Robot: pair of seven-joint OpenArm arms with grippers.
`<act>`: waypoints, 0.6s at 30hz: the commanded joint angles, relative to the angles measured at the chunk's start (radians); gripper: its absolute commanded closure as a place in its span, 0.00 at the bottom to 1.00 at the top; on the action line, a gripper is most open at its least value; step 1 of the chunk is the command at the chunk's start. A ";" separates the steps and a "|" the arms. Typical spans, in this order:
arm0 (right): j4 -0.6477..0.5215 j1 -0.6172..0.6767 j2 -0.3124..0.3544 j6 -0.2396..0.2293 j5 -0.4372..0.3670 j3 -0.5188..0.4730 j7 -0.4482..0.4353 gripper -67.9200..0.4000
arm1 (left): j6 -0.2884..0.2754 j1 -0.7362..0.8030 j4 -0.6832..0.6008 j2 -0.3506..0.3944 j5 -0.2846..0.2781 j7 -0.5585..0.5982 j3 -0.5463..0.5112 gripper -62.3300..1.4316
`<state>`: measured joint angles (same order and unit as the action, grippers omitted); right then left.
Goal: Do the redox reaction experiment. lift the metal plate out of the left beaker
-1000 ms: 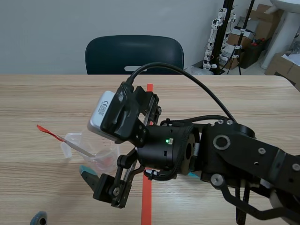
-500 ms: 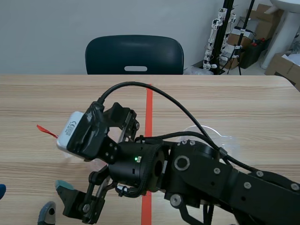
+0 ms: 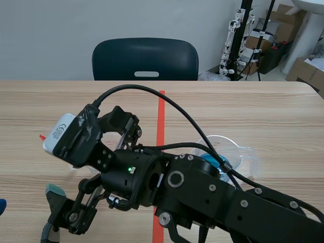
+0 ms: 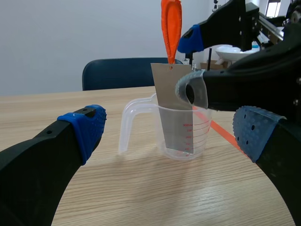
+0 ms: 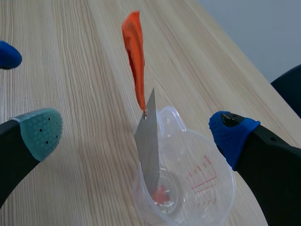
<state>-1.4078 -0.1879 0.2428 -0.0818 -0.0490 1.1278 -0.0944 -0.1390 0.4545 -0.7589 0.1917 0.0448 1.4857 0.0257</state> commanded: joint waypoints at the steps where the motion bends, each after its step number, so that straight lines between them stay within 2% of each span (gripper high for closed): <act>1: 0.013 -0.014 -0.009 0.007 -0.006 0.000 -0.008 0.01 | -0.002 0.008 -0.016 0.008 -0.007 0.014 -0.002 0.09; 9: 0.055 -0.015 -0.033 0.008 0.020 0.000 -0.008 0.01 | -0.002 0.008 -0.016 0.008 -0.007 0.014 -0.002 0.09; 14: 0.055 -0.018 -0.036 0.008 0.020 0.000 -0.009 0.17 | -0.002 0.008 -0.016 0.008 -0.007 0.014 -0.002 0.09; 18: 0.055 -0.026 -0.038 0.008 0.020 0.000 -0.009 0.23 | -0.002 0.008 -0.016 0.009 -0.007 0.013 -0.002 0.09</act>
<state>-1.3331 -0.1883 0.2157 -0.0822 -0.0261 1.1278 -0.0917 -0.1390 0.4545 -0.7589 0.1913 0.0444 1.4857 0.0257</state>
